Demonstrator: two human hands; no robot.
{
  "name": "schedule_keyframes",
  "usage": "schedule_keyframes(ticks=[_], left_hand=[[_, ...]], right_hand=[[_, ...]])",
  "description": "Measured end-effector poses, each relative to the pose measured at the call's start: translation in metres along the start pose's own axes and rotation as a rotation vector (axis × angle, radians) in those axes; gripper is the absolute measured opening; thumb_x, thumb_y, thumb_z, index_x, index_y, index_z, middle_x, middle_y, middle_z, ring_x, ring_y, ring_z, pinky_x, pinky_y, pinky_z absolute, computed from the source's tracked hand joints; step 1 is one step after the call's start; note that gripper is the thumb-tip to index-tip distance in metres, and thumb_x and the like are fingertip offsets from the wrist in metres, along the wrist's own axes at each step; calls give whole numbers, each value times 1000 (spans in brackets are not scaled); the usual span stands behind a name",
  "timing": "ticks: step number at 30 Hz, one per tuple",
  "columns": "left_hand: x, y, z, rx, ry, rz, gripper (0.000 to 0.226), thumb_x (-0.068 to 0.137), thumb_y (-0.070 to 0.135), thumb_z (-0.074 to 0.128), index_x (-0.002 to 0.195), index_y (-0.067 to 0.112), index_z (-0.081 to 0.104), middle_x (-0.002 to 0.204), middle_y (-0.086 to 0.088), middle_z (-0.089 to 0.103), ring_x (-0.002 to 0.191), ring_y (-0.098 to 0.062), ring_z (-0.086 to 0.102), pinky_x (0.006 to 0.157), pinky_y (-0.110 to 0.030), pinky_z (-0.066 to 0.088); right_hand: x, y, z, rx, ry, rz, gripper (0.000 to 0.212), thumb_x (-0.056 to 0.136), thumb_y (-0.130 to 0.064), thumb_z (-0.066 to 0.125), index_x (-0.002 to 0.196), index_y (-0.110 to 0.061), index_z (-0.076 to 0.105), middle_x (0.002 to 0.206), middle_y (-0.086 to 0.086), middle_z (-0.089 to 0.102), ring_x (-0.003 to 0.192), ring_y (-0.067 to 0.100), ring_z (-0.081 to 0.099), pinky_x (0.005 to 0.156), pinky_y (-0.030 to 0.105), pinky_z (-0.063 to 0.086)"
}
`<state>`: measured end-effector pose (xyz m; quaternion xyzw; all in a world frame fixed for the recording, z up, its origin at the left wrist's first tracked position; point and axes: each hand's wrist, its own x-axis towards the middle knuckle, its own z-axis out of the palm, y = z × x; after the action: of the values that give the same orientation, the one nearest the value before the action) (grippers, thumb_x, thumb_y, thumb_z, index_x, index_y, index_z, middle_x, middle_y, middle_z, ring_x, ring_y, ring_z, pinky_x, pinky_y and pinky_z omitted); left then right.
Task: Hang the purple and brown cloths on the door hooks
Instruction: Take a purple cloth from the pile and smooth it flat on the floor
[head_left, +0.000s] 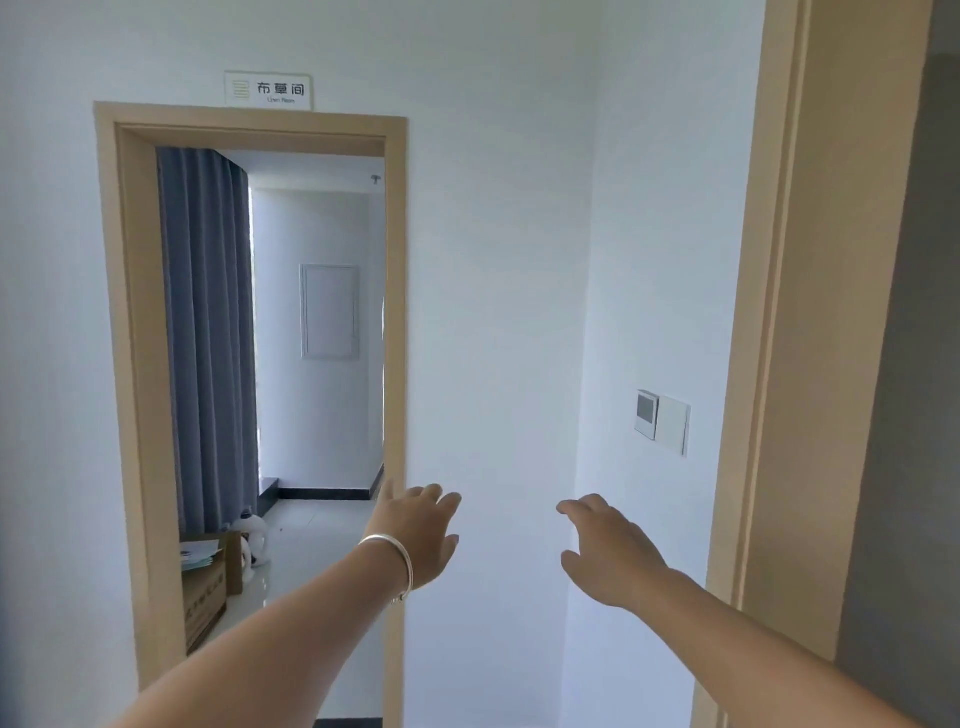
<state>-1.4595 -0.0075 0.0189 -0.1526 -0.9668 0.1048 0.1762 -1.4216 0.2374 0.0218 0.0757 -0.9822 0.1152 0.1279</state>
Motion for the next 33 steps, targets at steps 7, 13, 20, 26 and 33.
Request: schedule_keyframes(ticks=[7, 13, 20, 26, 33], left_hand=[[126, -72, 37, 7, 29, -25, 46, 96, 43, 36, 137, 22, 36, 132, 0, 48, 122, -22, 47, 109, -51, 19], [199, -105, 82, -3, 32, -6, 48, 96, 44, 35, 139, 23, 34, 135, 0, 46, 124, -21, 46, 109, -51, 19], [254, -171, 138, -14, -40, -113, 47, 97, 42, 36, 140, 24, 33, 138, 0, 44, 127, -21, 43, 113, -51, 13], [276, -264, 175, 64, -120, -337, 48, 96, 42, 37, 140, 24, 34, 135, 1, 47, 126, -23, 45, 114, -54, 13], [252, -367, 209, 153, -223, -681, 52, 97, 49, 36, 145, 29, 32, 143, 2, 45, 130, -25, 45, 115, -53, 19]], right_hand=[[135, -3, 11, -9, 92, 16, 60, 91, -26, 44, 147, -29, 26, 148, -9, 26, 122, 15, 45, 94, 27, 38], [228, -6, 49, -37, 49, 11, 59, 91, -27, 46, 147, -27, 27, 148, -7, 26, 121, 16, 46, 97, 28, 38], [354, -26, 99, -23, 2, -99, 58, 91, -27, 46, 147, -26, 28, 146, -6, 30, 124, 16, 44, 98, 28, 38], [480, -75, 148, 39, -54, -290, 55, 92, -26, 46, 145, -25, 30, 143, -3, 35, 123, 18, 44, 96, 30, 40], [591, -182, 212, 85, -131, -604, 59, 90, -28, 46, 146, -26, 28, 142, -3, 39, 129, 20, 39, 101, 33, 38]])
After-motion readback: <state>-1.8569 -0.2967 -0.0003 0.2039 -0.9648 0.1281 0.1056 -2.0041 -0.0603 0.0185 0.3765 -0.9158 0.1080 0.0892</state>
